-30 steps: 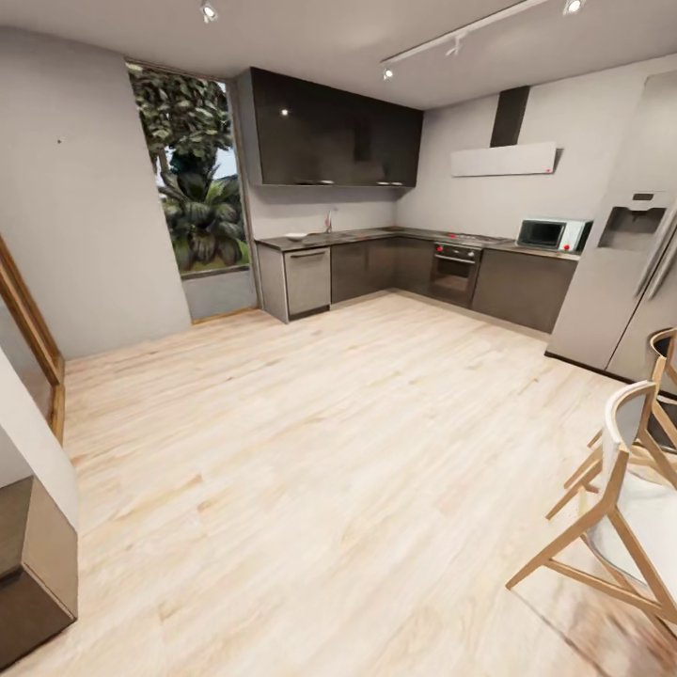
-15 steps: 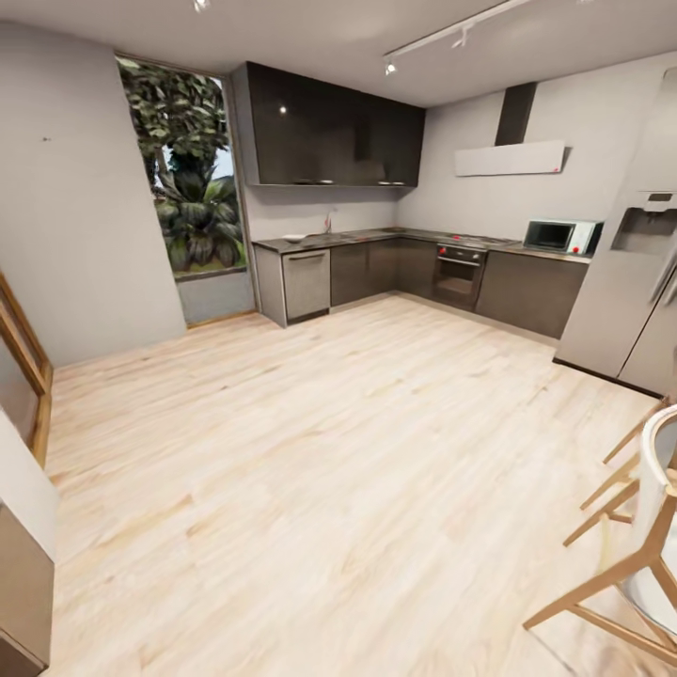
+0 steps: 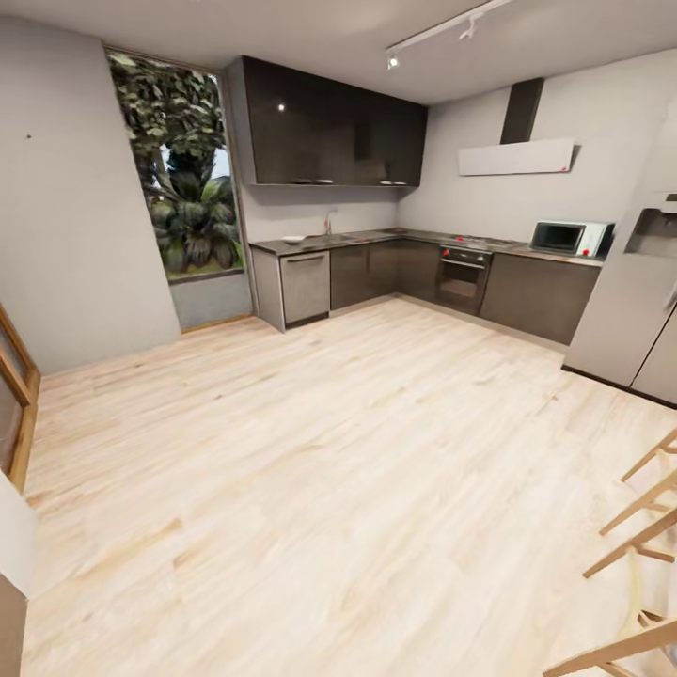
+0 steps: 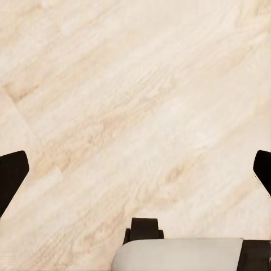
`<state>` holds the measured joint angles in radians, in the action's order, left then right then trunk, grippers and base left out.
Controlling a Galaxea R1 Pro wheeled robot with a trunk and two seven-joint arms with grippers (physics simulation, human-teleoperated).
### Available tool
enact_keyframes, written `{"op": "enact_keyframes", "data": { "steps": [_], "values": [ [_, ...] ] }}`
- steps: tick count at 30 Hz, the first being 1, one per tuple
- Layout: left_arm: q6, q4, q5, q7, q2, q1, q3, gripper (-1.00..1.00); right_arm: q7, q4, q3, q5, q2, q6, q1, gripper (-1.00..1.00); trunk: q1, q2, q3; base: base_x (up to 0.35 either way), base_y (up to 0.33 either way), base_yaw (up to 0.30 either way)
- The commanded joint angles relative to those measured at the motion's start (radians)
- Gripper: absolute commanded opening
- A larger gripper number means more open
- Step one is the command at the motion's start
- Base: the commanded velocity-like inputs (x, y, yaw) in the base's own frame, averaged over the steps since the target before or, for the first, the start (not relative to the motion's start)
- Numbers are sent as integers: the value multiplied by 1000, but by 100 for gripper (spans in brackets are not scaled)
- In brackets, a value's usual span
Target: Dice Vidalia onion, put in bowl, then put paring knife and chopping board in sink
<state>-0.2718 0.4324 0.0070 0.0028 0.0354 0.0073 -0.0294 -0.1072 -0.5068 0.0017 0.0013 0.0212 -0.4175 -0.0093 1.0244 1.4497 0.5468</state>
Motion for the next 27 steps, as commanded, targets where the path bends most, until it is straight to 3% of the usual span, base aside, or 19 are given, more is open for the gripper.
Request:
{"op": "enact_keyframes", "data": {
  "steps": [1,27],
  "values": [
    [-1,1,1,0,0,0,-1,100,-3,1,0,0,0,-3,0,100,1,0,1,318,0,0],
    [-1,1,1,1,0,0,-1,100,-3,1,1,0,0,-3,0,100,1,0,1,318,0,0]
  ]
}}
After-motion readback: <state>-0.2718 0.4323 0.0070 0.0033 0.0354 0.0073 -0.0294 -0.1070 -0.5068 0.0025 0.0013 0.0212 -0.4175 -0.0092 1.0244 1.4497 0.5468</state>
